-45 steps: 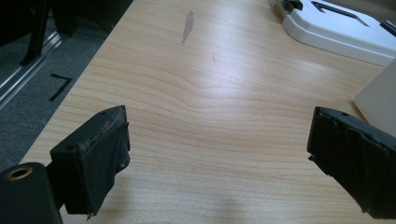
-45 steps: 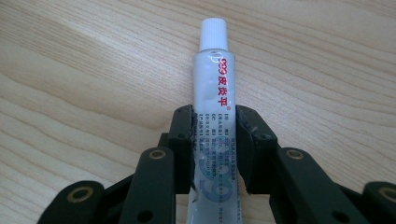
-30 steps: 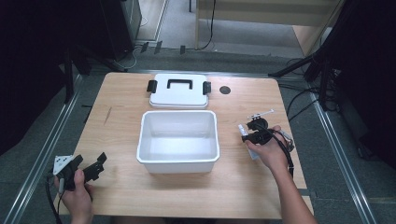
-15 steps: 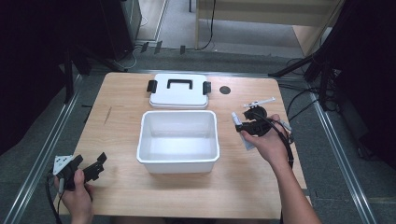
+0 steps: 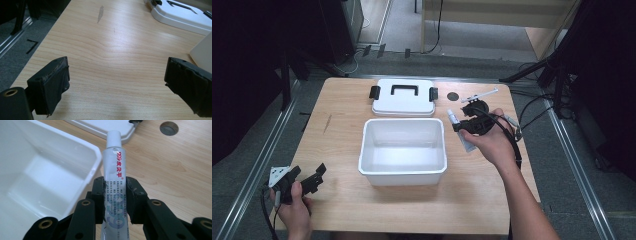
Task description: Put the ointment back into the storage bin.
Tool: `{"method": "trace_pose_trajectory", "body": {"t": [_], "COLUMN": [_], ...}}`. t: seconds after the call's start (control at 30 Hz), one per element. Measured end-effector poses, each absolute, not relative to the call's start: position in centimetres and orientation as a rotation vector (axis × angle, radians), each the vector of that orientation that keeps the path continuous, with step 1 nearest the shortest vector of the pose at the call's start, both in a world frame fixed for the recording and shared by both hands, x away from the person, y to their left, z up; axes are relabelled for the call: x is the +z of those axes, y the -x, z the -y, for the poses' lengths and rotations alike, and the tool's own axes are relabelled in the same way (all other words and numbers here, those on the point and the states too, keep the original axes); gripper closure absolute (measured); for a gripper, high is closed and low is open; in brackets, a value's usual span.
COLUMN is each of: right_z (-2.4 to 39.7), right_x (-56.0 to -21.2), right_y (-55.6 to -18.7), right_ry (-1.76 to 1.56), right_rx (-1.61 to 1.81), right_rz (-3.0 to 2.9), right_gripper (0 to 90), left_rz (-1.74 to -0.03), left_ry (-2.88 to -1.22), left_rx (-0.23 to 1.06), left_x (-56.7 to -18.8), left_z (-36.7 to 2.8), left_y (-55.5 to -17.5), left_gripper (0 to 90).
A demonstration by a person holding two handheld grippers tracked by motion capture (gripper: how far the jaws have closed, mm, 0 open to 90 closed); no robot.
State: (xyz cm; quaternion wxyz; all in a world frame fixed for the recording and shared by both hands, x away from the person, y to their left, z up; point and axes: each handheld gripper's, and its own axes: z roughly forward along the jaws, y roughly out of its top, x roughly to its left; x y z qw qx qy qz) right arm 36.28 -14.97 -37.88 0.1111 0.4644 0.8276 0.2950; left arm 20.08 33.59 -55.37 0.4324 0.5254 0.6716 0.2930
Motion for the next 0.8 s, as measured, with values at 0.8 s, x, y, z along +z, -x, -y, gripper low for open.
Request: {"method": "trace_pose_trajectory", "body": {"t": [0.8], "right_z": [8.2], "right_x": [-35.8], "right_y": [-36.2], "right_ry": [-1.215], "right_rx": [0.863], "right_rz": [-2.585], "right_gripper": [72.0], "left_rz": [-1.675], "left_ry": [-1.309], "left_rx": [0.723], "left_x": [-55.4], "left_z": [-33.7], "left_y": [-20.1], "left_gripper": [6.3]}}
